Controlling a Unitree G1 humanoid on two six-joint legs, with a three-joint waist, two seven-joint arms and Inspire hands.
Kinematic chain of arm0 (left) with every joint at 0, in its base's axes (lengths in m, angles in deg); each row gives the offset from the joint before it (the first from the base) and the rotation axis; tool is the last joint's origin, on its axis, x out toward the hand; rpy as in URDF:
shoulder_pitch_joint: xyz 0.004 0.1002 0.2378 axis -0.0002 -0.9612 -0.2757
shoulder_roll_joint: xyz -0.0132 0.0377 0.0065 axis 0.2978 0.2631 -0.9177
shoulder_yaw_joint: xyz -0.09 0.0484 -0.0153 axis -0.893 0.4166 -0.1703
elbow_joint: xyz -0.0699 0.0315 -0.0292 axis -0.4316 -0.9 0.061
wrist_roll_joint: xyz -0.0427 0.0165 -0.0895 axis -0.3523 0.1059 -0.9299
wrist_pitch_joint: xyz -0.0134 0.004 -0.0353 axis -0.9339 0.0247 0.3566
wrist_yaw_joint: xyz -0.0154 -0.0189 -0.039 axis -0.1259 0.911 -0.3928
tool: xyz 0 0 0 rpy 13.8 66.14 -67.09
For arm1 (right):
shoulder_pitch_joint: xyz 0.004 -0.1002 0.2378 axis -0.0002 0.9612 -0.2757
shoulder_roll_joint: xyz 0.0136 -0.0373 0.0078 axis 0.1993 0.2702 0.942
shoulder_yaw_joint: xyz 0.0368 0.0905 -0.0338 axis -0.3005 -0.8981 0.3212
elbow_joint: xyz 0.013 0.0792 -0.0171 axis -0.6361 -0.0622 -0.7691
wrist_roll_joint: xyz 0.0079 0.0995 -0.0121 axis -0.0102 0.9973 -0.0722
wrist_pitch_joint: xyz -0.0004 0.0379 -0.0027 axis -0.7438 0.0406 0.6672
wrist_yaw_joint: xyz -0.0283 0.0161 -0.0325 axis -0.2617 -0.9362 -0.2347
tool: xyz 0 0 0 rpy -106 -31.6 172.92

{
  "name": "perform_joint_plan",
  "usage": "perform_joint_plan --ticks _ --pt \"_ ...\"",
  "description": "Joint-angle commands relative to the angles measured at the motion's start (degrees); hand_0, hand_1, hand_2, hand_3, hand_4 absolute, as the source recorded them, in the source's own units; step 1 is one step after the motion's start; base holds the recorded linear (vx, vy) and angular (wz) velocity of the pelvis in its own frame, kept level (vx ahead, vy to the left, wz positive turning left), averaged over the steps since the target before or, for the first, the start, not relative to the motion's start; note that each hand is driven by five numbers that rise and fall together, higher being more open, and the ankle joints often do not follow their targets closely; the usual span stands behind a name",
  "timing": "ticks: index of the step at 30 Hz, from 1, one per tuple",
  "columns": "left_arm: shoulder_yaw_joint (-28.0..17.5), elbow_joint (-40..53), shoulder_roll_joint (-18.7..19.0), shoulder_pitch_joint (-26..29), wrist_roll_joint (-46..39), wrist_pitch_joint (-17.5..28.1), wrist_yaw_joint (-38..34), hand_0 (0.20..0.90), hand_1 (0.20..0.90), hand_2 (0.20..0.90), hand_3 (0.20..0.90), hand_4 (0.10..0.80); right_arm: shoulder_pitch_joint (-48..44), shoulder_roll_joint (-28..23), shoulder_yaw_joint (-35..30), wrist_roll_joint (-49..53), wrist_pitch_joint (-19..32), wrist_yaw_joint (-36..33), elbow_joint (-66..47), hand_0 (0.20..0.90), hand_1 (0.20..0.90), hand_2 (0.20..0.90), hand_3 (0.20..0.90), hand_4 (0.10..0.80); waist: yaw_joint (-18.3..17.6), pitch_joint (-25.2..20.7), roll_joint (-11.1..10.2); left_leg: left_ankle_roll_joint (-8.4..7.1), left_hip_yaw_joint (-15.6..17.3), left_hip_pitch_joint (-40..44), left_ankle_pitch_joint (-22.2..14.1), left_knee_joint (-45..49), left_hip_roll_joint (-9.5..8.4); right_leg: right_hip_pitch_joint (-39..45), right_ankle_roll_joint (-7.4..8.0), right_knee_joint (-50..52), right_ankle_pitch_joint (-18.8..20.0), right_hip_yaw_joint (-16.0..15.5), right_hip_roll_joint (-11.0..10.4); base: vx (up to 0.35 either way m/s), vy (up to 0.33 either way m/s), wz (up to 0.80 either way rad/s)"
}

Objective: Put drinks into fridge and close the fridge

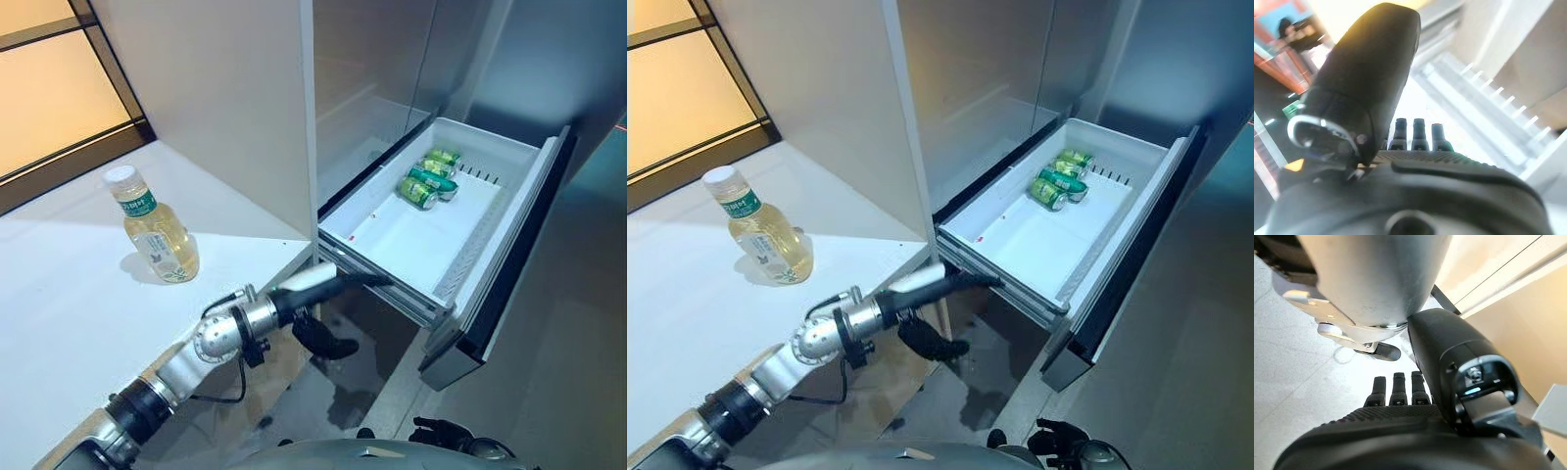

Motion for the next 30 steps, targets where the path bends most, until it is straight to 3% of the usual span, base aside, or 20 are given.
perform_joint_plan --ticks 1,11,16,24,30 --pt "-6.8 7.9 2.1 6.9 -13.3 2.2 1.2 0.9 0.9 0.9 0.9 0.8 -0.2 2.7 0.7 0.8 1.7 1.0 -0.3 0.9 0.9 0.9 0.9 0.8 0.6 0.2 -0.2 0.93 1.4 -0.9 -5.8 0.4 -2.16 3.6 5.47 1.2 -5.9 -2.3 -1.9 -0.023 -0.028 0.18" --pt "-18.3 12.9 1.1 6.1 -25.4 2.3 4.8 0.9 0.9 0.9 0.9 0.8 0.5 2.6 -0.1 2.5 4.2 1.5 1.8 0.9 0.9 0.9 0.9 0.8 2.4 -0.2 -0.8 0.77 0.2 -1.2 -5.7 0.4 -2.38 3.9 4.81 0.9 -6.0 -3.0 -1.9 -0.009 -0.012 0.06" --pt "-23.8 13.8 0.5 5.7 -28.2 5.3 1.1 0.9 0.9 0.9 0.9 0.8 0.8 3.0 -0.2 2.8 5.0 1.4 2.7 0.9 0.9 0.9 0.9 0.8 2.8 -0.7 -1.0 0.66 -0.2 -1.2 -5.8 0.4 -2.52 4.1 4.64 0.8 -6.2 -3.1 -1.8 0.003 -0.004 0.02" --pt "-31.4 14.7 -0.1 3.7 -25.2 9.9 -3.4 0.9 0.9 0.9 0.9 0.8 1.8 3.5 -0.7 2.8 5.9 1.3 3.2 0.9 0.9 0.9 0.9 0.8 3.5 -1.2 -1.4 0.45 -0.8 -1.3 -5.8 0.4 -2.69 4.2 4.4 0.7 -6.5 -3.3 -1.7 0.0 0.0 0.0" --pt "-37.1 13.4 0.5 2.7 -15.2 13.1 -16.9 0.9 0.9 0.9 0.9 0.8 2.4 3.8 -1.2 2.4 6.7 1.6 3.7 0.9 0.9 0.9 0.9 0.8 3.9 -1.6 -1.6 0.3 -1.3 -1.3 -5.9 0.4 -2.78 4.4 4.26 0.7 -6.9 -3.5 -1.7 0.0 0.0 0.0"
